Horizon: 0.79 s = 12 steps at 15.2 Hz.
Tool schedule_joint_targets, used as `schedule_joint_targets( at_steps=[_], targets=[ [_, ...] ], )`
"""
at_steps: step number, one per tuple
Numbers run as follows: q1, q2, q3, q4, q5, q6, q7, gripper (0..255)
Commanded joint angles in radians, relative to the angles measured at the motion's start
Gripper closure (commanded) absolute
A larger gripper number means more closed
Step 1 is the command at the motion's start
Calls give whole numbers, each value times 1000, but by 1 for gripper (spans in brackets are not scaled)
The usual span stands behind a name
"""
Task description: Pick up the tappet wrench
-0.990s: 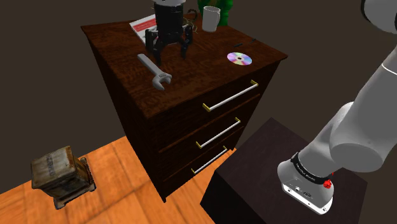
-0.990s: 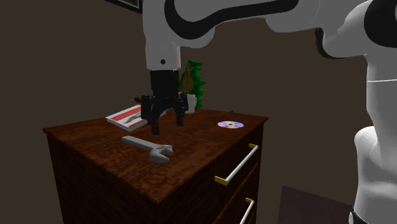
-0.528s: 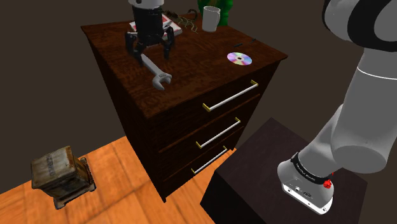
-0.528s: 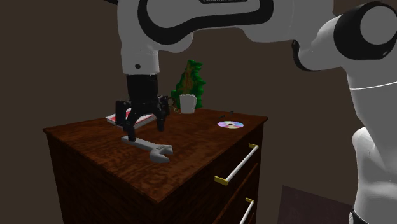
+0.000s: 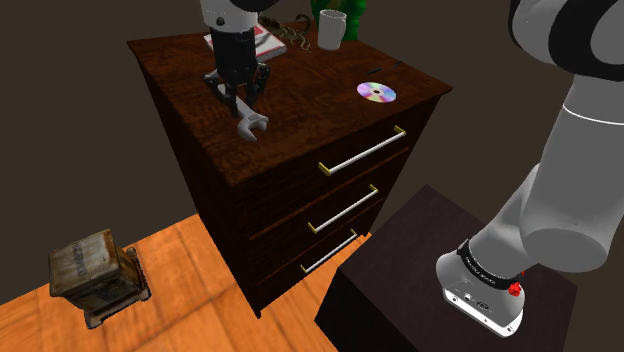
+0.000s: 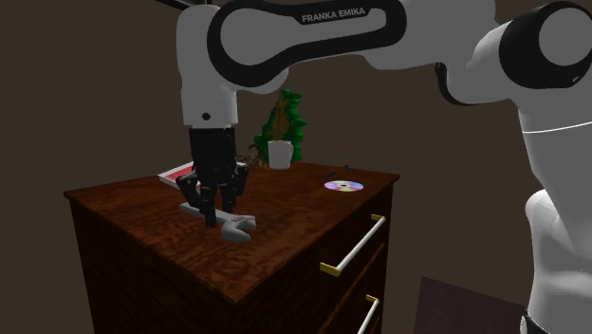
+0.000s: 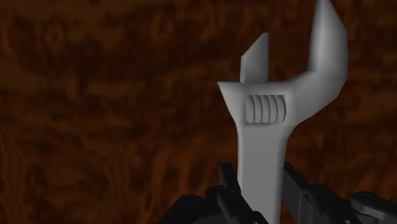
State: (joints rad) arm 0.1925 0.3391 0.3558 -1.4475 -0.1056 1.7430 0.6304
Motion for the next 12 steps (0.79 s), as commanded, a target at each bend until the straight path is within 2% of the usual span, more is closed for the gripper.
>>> schedule_joint_targets(
  at_steps=[1,8,12],
  targets=[
    [-1,2,-2,-3,-1,-1,0,255],
    [-2,3,-2,-3,-1,0,-1,255],
    [2,5,-1,55,-2,-55,-2,255]
  ],
)
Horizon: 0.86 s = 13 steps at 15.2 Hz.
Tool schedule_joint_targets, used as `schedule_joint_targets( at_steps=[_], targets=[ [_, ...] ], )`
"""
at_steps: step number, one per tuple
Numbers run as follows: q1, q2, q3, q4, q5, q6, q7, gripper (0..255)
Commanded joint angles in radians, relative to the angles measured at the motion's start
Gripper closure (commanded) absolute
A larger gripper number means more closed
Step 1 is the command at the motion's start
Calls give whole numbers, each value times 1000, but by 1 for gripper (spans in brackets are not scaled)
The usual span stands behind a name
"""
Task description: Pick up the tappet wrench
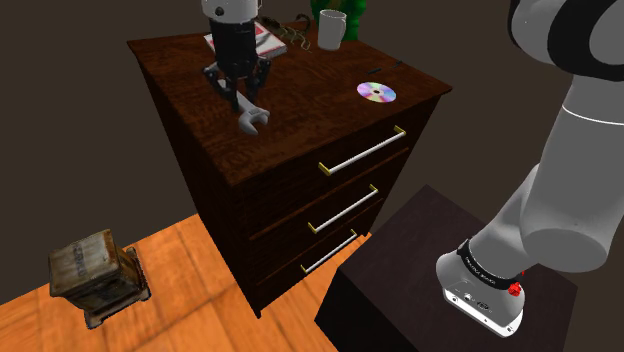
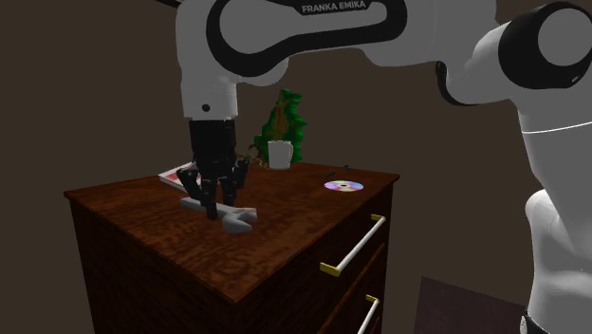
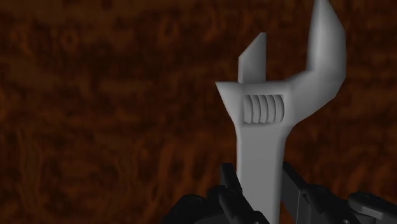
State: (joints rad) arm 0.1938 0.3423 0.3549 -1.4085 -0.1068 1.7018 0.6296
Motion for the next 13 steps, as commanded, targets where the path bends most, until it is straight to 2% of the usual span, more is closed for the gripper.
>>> schedule_joint_targets(
  at_steps=[1,11,13],
  targets=[
    [2,4,0,31,-1,-28,-1,255],
    [22,37,2,217,-12,-181,1,255],
    [23,38,2,220,-12,-183,1,255]
  ],
)
